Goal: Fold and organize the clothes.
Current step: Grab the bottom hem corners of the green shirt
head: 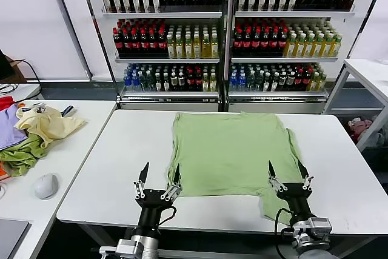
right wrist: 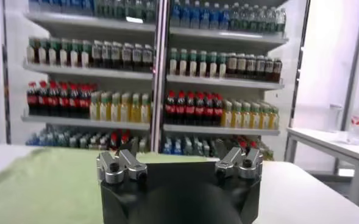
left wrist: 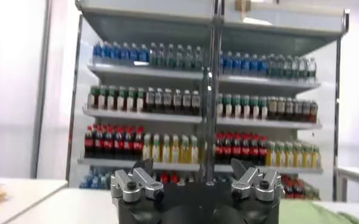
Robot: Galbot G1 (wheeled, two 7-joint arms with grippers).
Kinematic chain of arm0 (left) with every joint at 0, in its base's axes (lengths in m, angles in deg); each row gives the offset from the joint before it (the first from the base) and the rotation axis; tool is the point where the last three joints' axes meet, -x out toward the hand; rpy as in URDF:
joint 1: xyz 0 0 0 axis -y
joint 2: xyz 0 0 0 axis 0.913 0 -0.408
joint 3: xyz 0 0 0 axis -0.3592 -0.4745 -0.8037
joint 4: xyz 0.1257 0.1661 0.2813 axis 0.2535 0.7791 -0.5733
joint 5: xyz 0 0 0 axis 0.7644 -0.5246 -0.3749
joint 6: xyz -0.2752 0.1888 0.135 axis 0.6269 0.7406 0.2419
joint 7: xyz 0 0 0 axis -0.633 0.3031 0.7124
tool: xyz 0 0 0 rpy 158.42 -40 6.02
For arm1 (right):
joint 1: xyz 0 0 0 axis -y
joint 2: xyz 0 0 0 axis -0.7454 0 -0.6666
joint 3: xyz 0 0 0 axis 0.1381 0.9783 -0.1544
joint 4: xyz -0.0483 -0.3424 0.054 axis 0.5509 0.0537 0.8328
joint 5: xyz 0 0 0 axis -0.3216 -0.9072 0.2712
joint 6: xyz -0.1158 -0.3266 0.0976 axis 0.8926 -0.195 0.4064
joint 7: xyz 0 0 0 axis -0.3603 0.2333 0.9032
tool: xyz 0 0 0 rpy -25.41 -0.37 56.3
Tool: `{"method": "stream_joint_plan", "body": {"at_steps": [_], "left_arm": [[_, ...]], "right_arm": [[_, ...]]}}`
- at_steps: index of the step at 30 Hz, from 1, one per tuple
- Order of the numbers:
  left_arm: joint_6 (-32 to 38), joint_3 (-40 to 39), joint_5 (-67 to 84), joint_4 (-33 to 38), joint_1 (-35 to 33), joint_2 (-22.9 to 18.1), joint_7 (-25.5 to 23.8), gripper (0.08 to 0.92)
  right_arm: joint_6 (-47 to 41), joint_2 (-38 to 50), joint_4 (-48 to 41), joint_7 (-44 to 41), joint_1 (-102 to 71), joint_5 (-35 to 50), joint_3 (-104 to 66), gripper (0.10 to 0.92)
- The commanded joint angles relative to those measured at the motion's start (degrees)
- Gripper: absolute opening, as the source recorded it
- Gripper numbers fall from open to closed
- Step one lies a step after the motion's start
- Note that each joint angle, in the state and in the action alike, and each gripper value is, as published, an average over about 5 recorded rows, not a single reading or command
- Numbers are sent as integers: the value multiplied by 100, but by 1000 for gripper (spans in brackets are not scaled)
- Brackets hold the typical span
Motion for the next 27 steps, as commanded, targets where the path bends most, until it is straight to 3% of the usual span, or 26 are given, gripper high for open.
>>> {"method": "stream_joint_plan", "body": {"at_steps": [1, 11, 27], "left_arm": [[-1981, -130, 653, -780, 881, 134, 398, 823], [-2603, -343, 678, -1625, 1441, 136, 705, 823], [-2606, -330, 548, -1879, 1448, 144, 955, 820]], "right_arm": [[-1156, 157, 207, 29, -354, -150, -185, 823], [-1664, 108, 314, 185, -838, -206, -312, 823], [-1685, -87, 45, 275, -884, -92, -174, 803]]}}
